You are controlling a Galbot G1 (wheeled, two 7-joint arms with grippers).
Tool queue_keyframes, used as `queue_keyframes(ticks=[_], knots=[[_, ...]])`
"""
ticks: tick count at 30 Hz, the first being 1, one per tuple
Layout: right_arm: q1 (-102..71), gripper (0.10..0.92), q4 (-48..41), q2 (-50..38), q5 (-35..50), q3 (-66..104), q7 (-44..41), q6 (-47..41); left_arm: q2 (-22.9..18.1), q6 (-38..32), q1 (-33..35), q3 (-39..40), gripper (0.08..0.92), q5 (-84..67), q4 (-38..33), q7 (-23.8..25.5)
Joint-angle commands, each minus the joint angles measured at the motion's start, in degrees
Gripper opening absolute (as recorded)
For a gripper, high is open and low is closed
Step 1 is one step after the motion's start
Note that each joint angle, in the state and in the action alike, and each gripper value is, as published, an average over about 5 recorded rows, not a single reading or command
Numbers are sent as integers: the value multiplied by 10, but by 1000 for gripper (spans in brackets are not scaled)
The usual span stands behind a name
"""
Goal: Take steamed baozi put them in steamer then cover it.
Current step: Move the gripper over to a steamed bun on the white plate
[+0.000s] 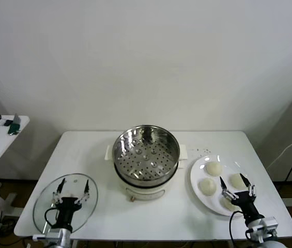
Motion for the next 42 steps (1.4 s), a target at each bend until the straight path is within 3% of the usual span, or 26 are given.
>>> queue_keyframes(ticks=[1,5,11,20,25,30,42], knots=[[58,823,5,-102,-20,9,-50,-84,3,1,4,1,823,2,-2,-1],[97,823,-28,-202,-48,-9,-125,-155,5,-2,7,6,823,1,0,-2],[214,823,-122,-366,-82,-118,-288,-172,13,-5,10,14,823,1,1,-3],[554,823,-228,-467,-103,-516,-398,-176,18,-3,11,16,823,5,-2,-3],[796,823,-310,-442,-114,-771,-470,-159,21,2,14,16,823,9,-2,-2],[916,823,-385,-381,-132,-919,-516,-137,22,7,10,16,823,13,-4,-2],[947,823,-524,-239,-139,-970,-526,-118,19,14,5,14,823,27,-4,-8]])
